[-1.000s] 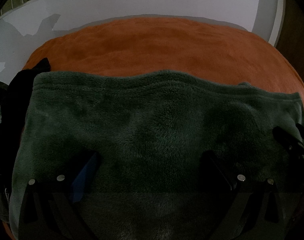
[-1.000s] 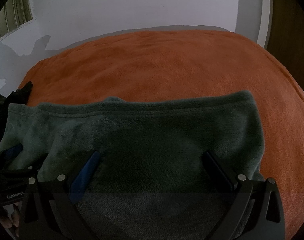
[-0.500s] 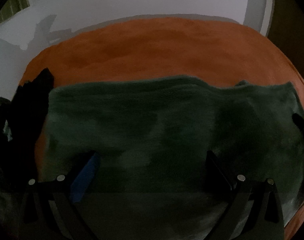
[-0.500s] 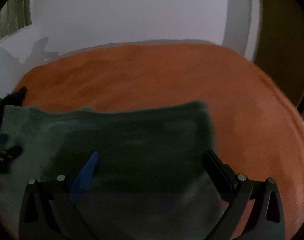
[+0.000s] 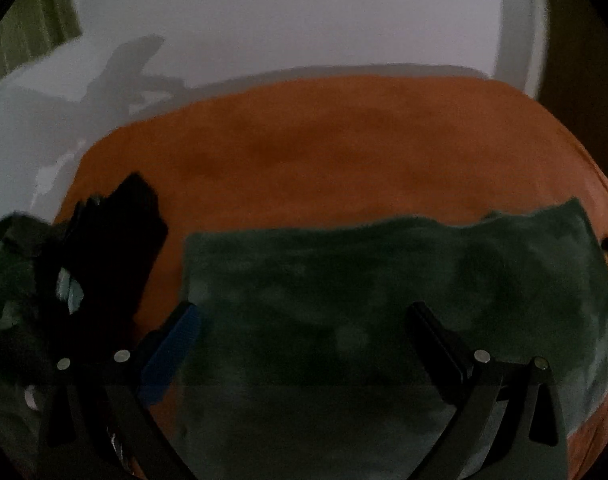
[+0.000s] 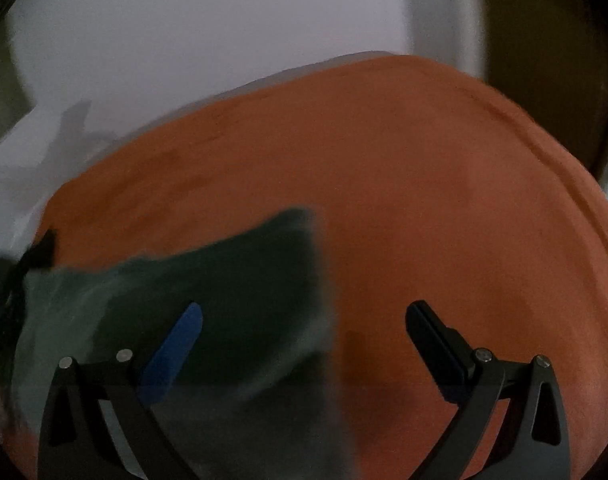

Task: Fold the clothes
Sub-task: 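Lift the folded green jacket off the bed with both grippers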

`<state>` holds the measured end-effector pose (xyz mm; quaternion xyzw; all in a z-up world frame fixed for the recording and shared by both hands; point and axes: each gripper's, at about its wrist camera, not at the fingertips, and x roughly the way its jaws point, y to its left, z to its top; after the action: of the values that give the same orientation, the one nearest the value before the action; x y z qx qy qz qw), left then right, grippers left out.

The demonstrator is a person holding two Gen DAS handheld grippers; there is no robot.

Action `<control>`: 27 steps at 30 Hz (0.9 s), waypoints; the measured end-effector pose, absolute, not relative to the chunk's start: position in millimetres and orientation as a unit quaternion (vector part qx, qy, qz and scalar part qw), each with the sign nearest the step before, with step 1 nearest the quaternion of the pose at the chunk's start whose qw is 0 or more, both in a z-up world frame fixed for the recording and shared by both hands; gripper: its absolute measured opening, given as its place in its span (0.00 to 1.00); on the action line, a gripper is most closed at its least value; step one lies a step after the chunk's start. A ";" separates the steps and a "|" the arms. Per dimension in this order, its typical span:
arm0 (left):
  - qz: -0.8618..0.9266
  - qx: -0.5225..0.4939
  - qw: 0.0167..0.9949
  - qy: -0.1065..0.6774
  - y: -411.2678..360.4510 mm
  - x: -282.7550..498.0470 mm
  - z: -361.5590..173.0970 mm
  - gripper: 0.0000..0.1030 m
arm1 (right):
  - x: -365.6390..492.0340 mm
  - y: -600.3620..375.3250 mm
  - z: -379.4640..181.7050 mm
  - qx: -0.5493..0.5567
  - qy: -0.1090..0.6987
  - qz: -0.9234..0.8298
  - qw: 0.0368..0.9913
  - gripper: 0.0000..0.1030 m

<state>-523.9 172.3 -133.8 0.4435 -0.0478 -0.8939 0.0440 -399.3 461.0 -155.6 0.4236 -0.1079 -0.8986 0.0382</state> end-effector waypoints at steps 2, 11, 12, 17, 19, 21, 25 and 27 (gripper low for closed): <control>-0.885 0.459 0.059 -0.046 165.7 -530.0 -144.3 1.00 | -403.9 436.0 -158.6 0.443 -0.094 -0.889 0.063 1.00; -0.852 0.496 0.169 0.013 92.6 -542.8 -168.1 1.00 | -422.0 447.8 -187.4 0.493 -0.115 -0.862 0.014 0.77; -0.855 0.493 0.160 0.024 87.8 -542.7 -164.2 1.00 | -424.1 457.9 -184.0 0.490 -0.133 -0.862 0.005 0.77; -0.867 0.490 0.073 0.059 86.2 -549.3 -152.4 1.00 | -437.6 478.7 -173.8 0.475 -0.196 -0.857 0.035 0.77; -0.865 0.498 0.044 0.050 96.6 -558.8 -156.5 1.00 | -445.0 467.6 -181.1 0.496 -0.197 -0.842 0.072 0.73; -0.860 0.508 0.042 0.033 105.3 -566.7 -162.5 0.95 | -453.5 450.8 -186.8 0.509 -0.169 -0.839 0.090 0.50; -0.848 0.519 0.022 0.106 89.7 -582.0 -168.7 0.37 | -460.8 431.4 -186.3 0.507 -0.137 -0.847 0.087 0.14; -0.851 0.505 0.038 0.139 81.4 -579.6 -164.4 0.33 | -454.0 437.3 -175.4 0.482 -0.142 -0.861 0.079 0.12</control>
<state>-579.6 81.4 -164.4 0.5054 0.1388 -0.8508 0.0384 -454.0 437.3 -175.4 0.4824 -0.1421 -0.8607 0.0794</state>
